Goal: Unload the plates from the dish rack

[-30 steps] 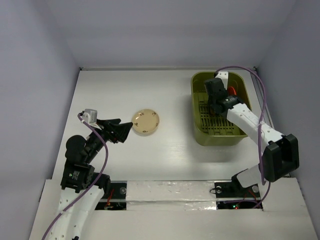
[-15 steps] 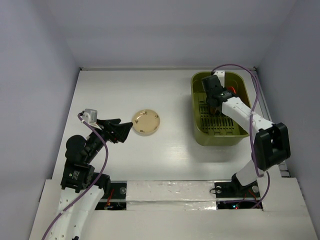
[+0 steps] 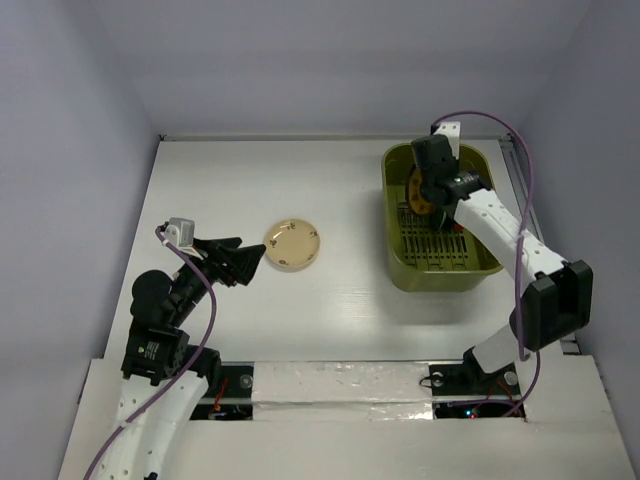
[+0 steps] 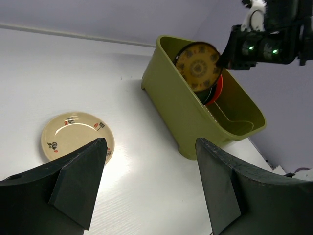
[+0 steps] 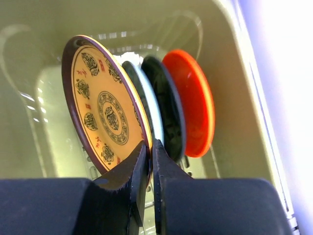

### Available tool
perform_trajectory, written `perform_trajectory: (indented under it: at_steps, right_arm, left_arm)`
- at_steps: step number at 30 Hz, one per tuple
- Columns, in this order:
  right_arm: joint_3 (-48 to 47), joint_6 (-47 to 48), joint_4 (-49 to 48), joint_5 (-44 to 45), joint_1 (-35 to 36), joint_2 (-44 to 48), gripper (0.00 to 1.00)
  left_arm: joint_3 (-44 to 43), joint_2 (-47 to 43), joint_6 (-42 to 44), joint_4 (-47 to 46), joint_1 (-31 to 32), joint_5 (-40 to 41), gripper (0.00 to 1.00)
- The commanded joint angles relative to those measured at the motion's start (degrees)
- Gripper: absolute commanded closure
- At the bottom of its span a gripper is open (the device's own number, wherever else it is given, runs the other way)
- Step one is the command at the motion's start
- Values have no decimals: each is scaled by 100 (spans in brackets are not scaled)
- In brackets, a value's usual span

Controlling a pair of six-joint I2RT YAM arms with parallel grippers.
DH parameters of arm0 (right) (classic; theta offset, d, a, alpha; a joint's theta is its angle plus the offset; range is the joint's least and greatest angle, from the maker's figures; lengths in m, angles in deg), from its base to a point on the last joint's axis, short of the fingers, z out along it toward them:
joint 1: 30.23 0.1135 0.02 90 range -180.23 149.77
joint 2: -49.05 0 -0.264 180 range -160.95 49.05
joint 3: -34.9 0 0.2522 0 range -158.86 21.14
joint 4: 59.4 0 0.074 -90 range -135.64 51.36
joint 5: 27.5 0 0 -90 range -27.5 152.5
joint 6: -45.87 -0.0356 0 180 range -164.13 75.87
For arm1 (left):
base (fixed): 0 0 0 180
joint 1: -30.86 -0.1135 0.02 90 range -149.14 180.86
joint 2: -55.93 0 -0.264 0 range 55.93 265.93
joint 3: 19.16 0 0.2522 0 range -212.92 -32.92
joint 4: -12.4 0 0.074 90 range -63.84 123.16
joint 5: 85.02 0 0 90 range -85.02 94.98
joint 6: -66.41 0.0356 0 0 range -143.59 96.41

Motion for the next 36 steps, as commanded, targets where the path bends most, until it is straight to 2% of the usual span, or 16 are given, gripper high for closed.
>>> perform_trajectory:
  at_steps: [1, 8, 11, 15, 18, 21, 22, 23, 27, 32, 36]
  right_arm:
    - [-635, 155, 176, 284, 86, 560, 99]
    - [-935, 156, 433, 320, 357, 1525, 100]
    - [-866, 33, 135, -285, 586, 1878, 100]
    - [-366, -309, -726, -1891, 1139, 2011, 100]
    - [-171, -696, -1447, -2771, 1605, 1529, 100]
    - [-65, -1039, -2089, -3282, 1974, 809, 100]
    - [-83, -1170, -2299, -3354, 2045, 615, 100]
    - [-74, -1233, -2405, -3390, 2098, 274, 100]
    - [-48, -1575, -2854, -3688, 2151, -421, 100]
    - [-241, -1909, -3031, -3979, 2151, -1362, 100]
    - [-250, -2015, -3022, -3953, 2151, -1741, 100]
  left_arm:
    - [29, -37, 1, -253, -36, -33, 30]
    - [29, -28, 1, -262, -36, -42, 30]
    - [38, -11, 9, -270, -89, -59, 30]
    - [47, 33, -8, -279, -150, -77, 30]
    - [38, 68, 1, -279, -202, -77, 36]
    - [38, 95, 9, -279, -203, -103, 55]
    - [38, 103, 18, -279, -203, -103, 66]
    - [38, 112, 9, -279, -203, -86, 69]
    - [29, 112, 18, -279, -203, -86, 71]
    - [38, 104, 9, -279, -203, -103, 60]
    - [29, 77, 9, -279, -203, -103, 58]
